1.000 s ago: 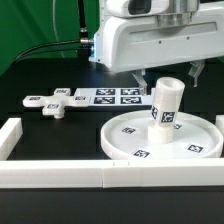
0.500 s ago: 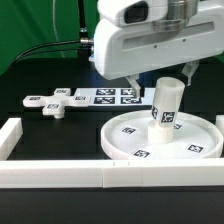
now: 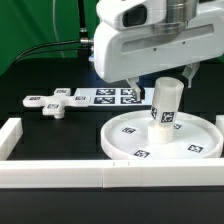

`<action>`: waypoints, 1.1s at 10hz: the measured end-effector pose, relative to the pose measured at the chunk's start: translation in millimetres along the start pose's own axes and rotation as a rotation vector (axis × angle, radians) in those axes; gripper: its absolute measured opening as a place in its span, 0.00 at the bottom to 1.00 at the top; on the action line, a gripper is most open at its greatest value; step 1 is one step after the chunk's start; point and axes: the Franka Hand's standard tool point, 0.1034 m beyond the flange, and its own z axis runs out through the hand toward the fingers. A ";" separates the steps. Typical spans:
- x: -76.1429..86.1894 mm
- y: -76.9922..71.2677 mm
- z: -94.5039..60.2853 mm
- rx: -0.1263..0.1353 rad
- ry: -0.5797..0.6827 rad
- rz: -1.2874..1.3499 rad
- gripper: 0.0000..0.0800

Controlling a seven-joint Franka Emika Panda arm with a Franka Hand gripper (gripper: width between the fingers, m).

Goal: Assemble round table

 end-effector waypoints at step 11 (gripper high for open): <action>-4.0 -5.7 3.0 0.010 0.008 0.328 0.51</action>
Offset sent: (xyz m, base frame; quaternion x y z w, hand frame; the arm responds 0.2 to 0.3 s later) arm 0.0000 0.0000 0.0000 0.0000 0.0000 0.0000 1.0000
